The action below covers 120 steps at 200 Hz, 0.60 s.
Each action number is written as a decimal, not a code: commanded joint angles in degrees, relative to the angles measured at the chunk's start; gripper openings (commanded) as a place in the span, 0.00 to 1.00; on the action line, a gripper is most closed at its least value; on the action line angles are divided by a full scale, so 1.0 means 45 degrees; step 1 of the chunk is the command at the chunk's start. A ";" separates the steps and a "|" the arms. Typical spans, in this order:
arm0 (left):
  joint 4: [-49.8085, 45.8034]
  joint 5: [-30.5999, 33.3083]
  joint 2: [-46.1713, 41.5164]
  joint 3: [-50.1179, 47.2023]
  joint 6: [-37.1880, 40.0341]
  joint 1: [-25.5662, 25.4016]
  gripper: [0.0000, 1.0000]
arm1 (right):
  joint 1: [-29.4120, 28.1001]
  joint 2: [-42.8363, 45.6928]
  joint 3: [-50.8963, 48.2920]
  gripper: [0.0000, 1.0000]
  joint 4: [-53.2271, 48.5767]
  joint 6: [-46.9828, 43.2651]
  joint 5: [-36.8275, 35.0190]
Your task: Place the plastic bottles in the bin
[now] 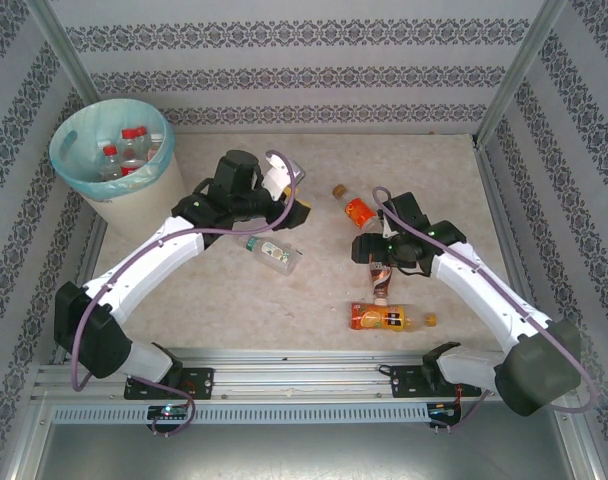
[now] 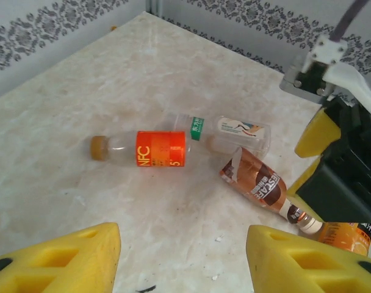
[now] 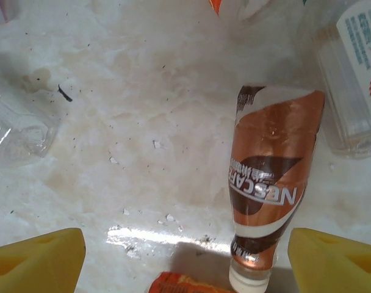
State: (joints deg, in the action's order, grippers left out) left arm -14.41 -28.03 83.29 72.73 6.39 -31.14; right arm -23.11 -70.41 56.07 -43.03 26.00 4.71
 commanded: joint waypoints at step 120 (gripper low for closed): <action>0.2389 0.3791 -0.0408 -0.1968 -0.2849 0.0423 0.64 | 0.1549 -1.0092 0.8555 0.86 0.0249 -0.6054 -0.0554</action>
State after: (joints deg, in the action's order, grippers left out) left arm -2.50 -17.06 85.03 64.47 -4.10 -30.61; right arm -16.60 -112.79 91.35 -38.48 1.23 2.79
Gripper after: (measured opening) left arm 0.637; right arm 0.859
